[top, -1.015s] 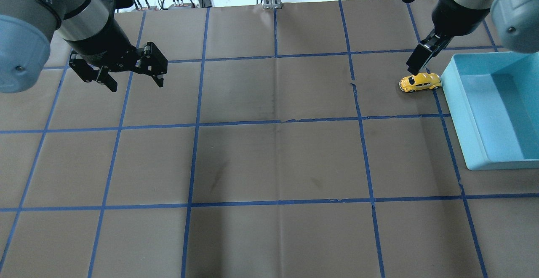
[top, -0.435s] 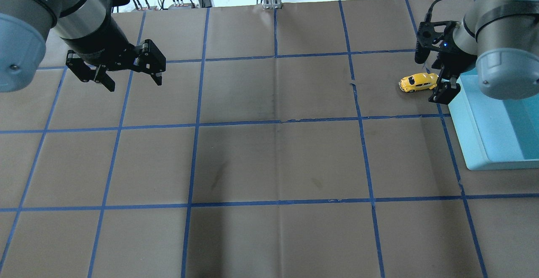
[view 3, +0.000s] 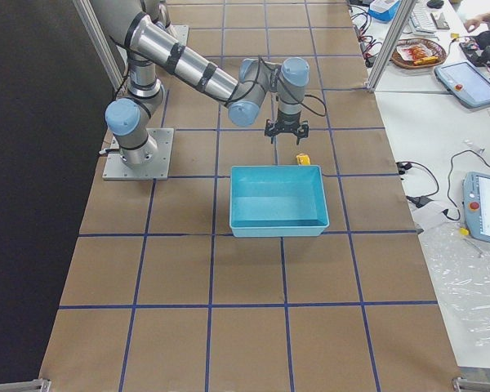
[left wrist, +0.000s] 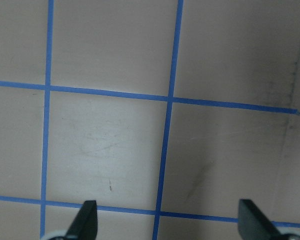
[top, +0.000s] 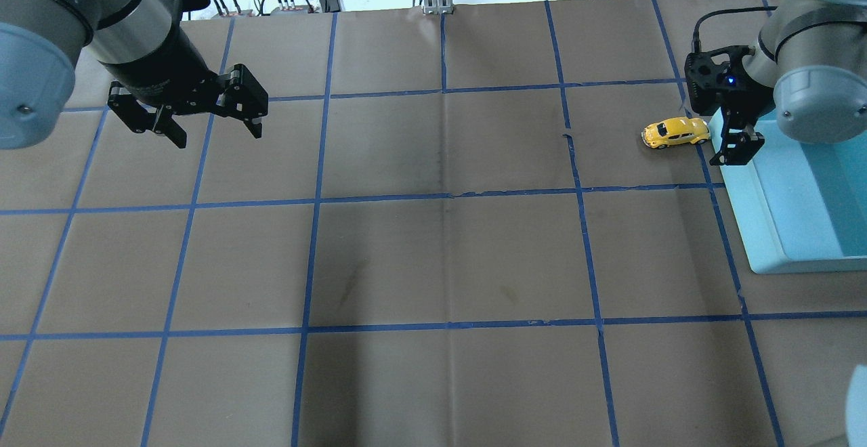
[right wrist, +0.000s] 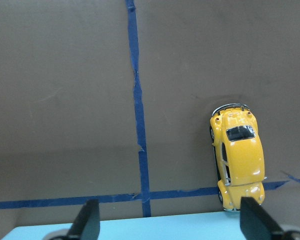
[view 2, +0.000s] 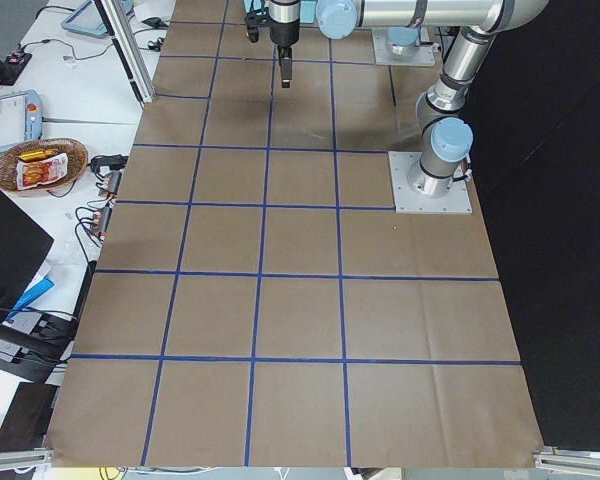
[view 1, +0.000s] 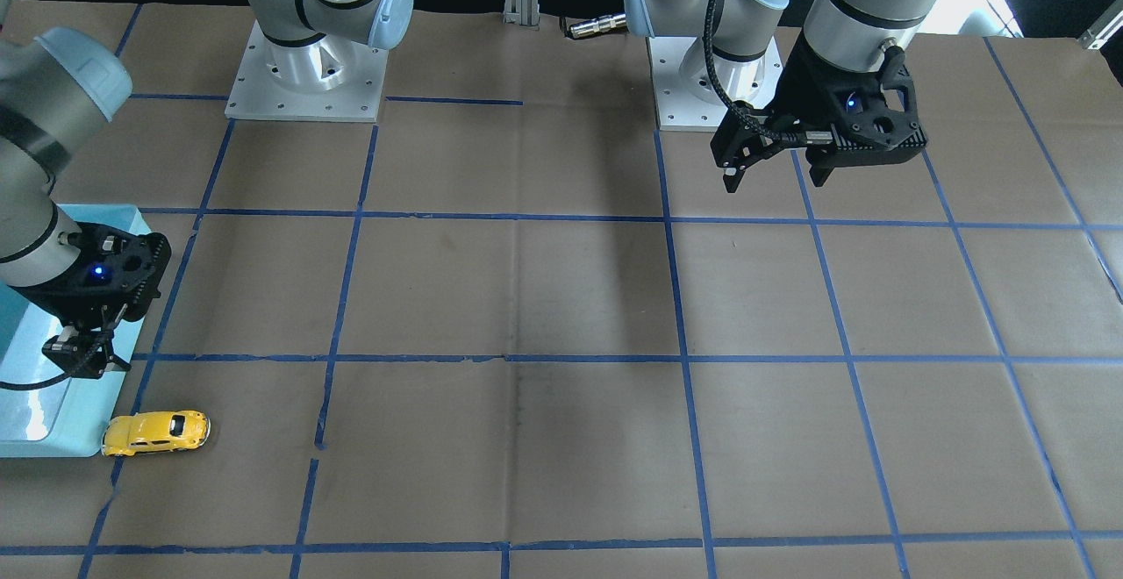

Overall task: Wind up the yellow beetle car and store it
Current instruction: 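Move the right gripper down over the rolled car, then close the right gripper on the yellow car and lift it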

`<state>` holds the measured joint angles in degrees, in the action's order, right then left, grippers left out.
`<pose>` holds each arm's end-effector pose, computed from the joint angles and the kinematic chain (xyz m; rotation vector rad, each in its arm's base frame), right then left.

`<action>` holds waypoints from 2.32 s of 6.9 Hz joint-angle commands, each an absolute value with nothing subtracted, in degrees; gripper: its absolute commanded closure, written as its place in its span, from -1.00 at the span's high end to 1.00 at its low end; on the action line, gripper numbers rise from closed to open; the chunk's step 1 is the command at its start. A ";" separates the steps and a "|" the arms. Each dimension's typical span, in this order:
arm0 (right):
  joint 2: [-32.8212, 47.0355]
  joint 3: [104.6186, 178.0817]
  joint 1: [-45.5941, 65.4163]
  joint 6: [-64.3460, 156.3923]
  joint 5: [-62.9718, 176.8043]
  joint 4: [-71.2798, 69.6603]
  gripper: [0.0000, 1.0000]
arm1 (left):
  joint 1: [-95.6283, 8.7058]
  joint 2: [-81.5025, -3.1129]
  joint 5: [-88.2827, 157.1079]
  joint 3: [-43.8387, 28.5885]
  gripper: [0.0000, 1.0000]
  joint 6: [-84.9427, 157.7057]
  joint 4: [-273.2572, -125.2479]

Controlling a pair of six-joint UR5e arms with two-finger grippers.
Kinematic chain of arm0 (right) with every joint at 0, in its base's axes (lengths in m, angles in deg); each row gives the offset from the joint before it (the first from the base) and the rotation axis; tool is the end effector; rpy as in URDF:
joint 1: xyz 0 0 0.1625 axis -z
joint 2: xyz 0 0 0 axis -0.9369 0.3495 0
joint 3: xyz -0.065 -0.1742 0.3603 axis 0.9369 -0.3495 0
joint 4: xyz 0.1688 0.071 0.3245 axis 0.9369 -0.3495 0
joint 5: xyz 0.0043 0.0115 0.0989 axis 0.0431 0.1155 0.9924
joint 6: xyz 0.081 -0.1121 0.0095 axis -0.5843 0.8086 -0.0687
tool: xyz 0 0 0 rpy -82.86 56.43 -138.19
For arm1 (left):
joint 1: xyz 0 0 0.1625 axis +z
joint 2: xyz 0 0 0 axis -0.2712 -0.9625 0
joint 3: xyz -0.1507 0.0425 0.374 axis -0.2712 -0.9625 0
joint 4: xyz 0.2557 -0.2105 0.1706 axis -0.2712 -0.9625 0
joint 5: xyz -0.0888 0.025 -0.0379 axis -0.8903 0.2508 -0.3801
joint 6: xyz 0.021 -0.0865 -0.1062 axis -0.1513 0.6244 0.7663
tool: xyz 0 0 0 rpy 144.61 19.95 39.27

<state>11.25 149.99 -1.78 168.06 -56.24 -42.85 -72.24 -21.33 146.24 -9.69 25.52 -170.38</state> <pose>-0.0415 -0.5380 0.2545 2.1464 -2.2674 0.0120 -0.1170 -0.4443 0.4209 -0.1612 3.1324 -0.0259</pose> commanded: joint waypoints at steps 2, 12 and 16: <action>1.31 138.22 -1.65 170.19 -54.44 -36.60 0.97 | -72.16 -22.36 146.21 -9.65 1.00 25.43 -169.81; -3.99 143.01 -1.74 171.42 -53.47 -49.73 0.97 | -72.07 -22.27 146.12 -10.17 1.00 24.82 -169.72; -6.01 143.36 -1.74 171.86 -52.07 -52.29 0.73 | -72.07 -22.36 146.12 -10.00 1.00 24.73 -169.63</action>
<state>-5.41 143.22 -1.74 171.53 -52.63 -51.75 -72.07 -22.38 146.12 -10.08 24.76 -169.64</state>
